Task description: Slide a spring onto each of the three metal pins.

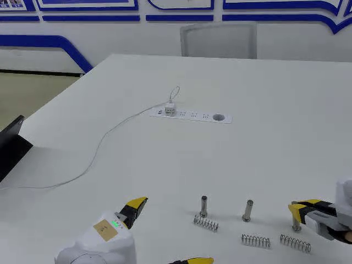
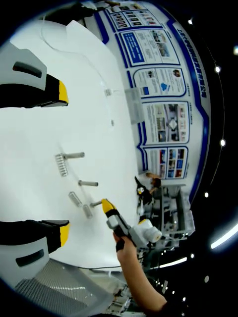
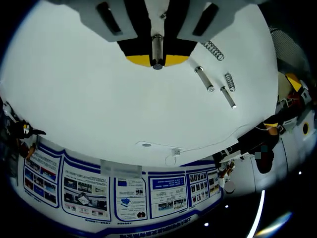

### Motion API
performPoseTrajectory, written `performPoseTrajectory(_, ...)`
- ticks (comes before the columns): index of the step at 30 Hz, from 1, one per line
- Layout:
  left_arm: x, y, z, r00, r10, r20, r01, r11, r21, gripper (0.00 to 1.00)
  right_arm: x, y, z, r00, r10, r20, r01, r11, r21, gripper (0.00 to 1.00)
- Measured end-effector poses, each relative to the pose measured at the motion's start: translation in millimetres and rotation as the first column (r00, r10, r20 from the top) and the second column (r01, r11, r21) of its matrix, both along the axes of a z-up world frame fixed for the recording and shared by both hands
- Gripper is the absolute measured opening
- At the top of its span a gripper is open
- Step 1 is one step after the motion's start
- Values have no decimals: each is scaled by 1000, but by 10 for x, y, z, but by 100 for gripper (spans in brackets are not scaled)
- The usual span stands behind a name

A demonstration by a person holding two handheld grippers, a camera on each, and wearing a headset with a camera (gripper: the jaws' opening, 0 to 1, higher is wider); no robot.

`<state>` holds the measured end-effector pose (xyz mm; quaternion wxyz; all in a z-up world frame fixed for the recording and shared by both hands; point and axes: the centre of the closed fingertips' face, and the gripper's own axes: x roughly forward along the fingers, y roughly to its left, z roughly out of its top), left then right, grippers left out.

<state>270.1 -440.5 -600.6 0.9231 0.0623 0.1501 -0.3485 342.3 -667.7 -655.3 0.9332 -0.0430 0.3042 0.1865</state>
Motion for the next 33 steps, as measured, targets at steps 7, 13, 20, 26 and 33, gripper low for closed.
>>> performPoseTrajectory(7,-11,-13,-8,1000,-8,-1,8,1000,5,96,-35,-21,19,1000,-2,24,2,1000,15,8)
performPoseTrajectory(13,-11,-14,-10,1000,-9,-1,9,1000,6,96,-66,-7,38,999,12,45,-13,1000,9,8)
performPoseTrajectory(20,-16,-23,-31,1000,-15,-6,15,1000,16,96,-108,8,45,998,27,54,-27,1000,-4,9)
performPoseTrajectory(26,-31,-41,-46,1000,-27,-6,28,999,31,96,-128,-5,32,999,29,44,-28,1000,-10,9)
performPoseTrajectory(33,-33,-39,-42,1000,-26,-4,26,999,32,96,-154,0,19,999,38,37,-37,999,-14,11)
